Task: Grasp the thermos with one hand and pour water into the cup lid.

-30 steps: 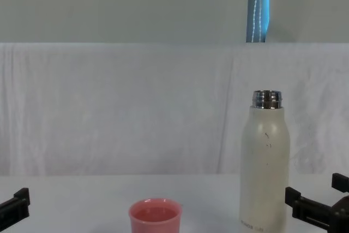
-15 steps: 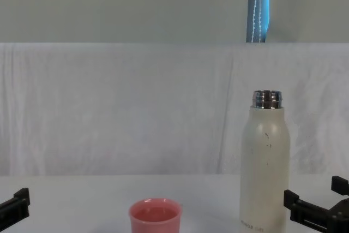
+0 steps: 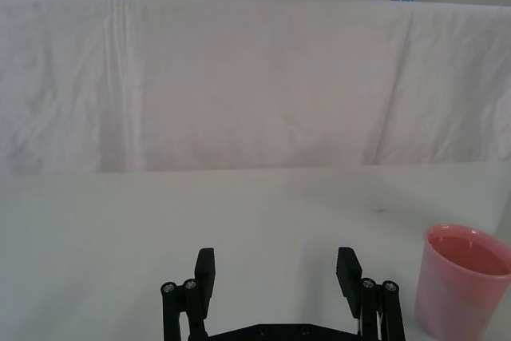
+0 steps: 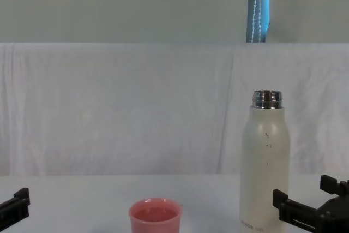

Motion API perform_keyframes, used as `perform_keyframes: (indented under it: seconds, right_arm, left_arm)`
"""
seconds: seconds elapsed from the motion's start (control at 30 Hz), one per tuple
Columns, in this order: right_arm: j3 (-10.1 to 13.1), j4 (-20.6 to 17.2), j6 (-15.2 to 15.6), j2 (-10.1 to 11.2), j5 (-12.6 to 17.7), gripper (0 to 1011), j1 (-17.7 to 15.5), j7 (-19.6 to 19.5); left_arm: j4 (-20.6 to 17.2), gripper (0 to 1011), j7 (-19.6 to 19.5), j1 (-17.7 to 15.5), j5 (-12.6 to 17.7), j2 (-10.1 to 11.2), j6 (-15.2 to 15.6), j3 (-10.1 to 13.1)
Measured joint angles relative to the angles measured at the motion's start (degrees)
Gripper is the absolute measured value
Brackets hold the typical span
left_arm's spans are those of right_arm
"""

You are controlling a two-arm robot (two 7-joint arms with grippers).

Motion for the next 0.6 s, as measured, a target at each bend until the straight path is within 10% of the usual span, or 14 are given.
perform_keyframes:
  seconds: [0.6]
  right_arm:
    - [-0.1,0.1,0.0,0.0,-0.1,1000,0.0,0.0]
  left_arm:
    - [0.0,1001,0.0,0.0,0.0,0.0,0.0,0.0]
